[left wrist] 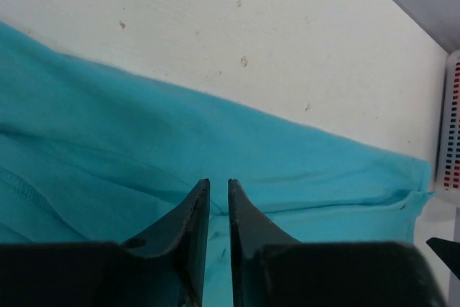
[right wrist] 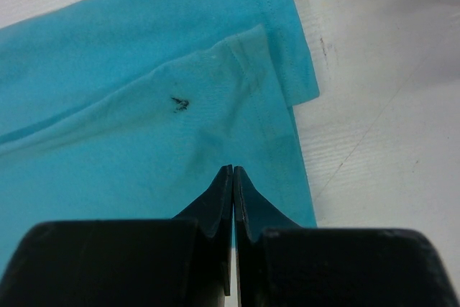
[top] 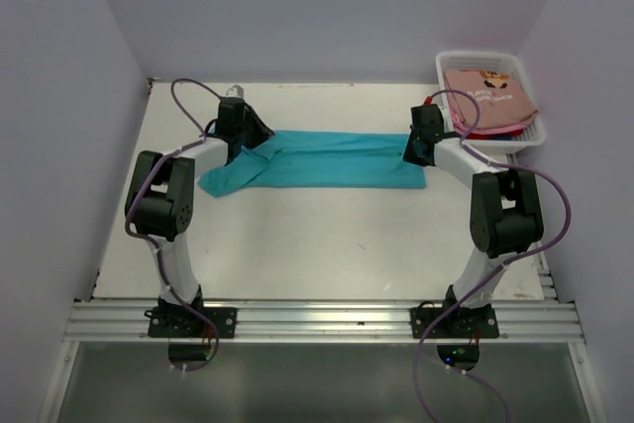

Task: Fold and stack the t-shirts
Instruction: Fold the tshirt

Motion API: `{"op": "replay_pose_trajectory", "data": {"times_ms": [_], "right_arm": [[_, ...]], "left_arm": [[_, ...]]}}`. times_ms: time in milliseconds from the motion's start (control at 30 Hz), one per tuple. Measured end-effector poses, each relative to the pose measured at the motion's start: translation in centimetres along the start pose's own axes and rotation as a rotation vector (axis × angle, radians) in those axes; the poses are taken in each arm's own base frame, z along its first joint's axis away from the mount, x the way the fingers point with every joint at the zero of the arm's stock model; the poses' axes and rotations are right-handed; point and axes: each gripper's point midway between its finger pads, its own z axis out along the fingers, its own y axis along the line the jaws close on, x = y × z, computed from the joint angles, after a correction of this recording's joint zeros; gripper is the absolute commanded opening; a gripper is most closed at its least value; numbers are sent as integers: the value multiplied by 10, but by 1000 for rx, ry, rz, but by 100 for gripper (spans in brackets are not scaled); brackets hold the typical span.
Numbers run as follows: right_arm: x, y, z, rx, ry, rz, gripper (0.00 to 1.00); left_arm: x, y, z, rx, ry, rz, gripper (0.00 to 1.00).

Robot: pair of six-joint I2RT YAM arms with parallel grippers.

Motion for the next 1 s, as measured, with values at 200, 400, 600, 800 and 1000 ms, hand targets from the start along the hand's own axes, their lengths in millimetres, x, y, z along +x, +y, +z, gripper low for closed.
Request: {"op": "replay_pose_trajectory", "data": {"times_ms": [200, 400, 600, 800, 1000], "right_arm": [[0, 0, 0, 0, 0, -1, 0], [0, 0, 0, 0, 0, -1, 0], [1, 0, 0, 1, 1, -1, 0], [3, -1, 1, 3, 5, -2, 0], [3, -1, 1, 3, 5, -2, 0]], "left_arm": [[13, 18, -30, -78, 9, -35, 80], [3, 11, -70, -77, -56, -59, 80], [16, 18, -58, -85, -17, -93, 77], [41, 41, -39, -139, 51, -121, 75], [40, 49, -35, -154, 51, -135, 73]]}}
